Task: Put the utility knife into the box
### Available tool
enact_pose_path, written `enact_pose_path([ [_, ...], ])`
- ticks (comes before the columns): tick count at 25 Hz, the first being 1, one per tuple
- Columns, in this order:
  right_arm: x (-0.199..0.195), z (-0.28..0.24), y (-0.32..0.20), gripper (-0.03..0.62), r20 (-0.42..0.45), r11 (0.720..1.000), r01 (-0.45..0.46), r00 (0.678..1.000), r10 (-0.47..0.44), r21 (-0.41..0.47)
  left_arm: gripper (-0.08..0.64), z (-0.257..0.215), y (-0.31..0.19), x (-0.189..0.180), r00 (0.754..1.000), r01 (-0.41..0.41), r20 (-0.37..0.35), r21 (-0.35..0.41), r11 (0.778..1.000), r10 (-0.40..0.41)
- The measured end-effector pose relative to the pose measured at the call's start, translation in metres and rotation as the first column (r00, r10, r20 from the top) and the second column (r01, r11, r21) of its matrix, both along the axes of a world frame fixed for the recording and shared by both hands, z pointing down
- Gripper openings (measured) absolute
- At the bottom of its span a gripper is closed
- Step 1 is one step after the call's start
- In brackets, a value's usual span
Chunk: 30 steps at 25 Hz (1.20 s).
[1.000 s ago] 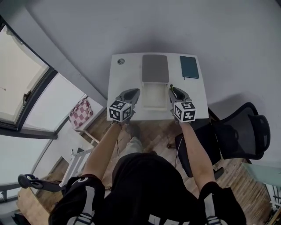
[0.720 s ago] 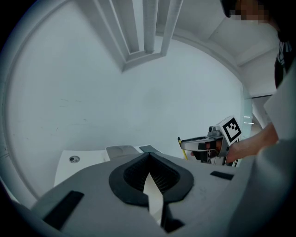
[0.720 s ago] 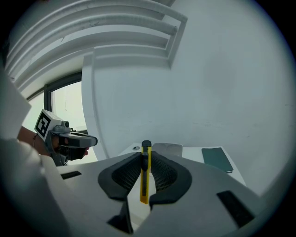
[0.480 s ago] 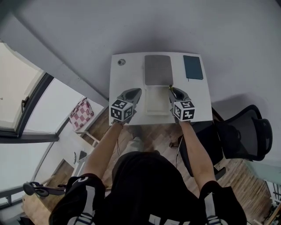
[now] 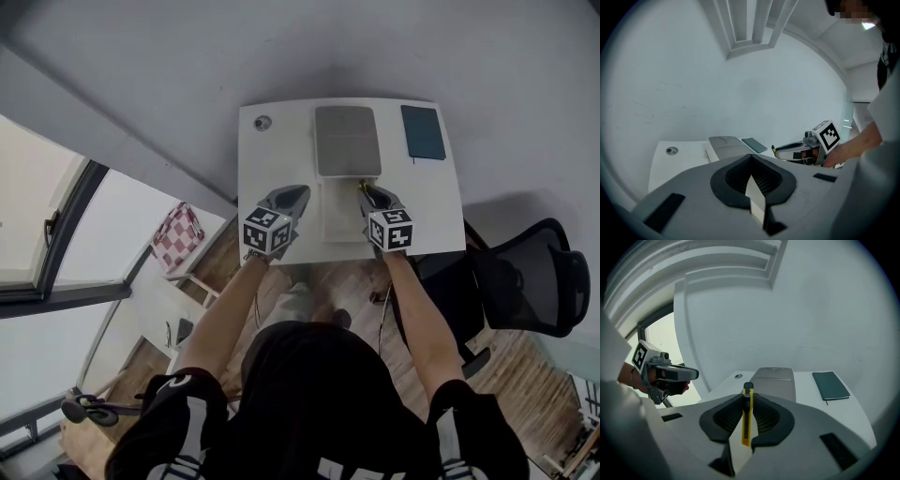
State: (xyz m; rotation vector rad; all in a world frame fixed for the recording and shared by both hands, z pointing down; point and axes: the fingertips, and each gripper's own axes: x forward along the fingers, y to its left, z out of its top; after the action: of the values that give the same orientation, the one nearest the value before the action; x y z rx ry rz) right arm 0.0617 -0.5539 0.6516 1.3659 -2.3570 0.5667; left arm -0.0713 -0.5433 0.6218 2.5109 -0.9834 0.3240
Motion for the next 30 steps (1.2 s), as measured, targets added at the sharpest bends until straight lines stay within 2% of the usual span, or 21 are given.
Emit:
enact_pose_path([
  [8,-0.015,0.055,-0.005,0.081,-0.028,0.994,-0.012,1.0,0.009,-0.111,0.025,0.021,-0.018,-0.002,0.999,-0.045,-0.009,-0.034,0.998,0.045],
  [17,-0.029,0.098,-0.016,0.081,-0.053,0.982,-0.034,0.998,0.025,-0.185,0.025,0.043,-0.035,-0.009,0.996,-0.092,-0.003,-0.061,0.994,0.092],
  [30,-0.044,0.147,-0.033,0.081,-0.113,0.947,-0.042,0.994,0.006,-0.318,0.025,0.057,-0.054,-0.021,0.992,-0.127,-0.007,-0.07,0.989,0.127],
])
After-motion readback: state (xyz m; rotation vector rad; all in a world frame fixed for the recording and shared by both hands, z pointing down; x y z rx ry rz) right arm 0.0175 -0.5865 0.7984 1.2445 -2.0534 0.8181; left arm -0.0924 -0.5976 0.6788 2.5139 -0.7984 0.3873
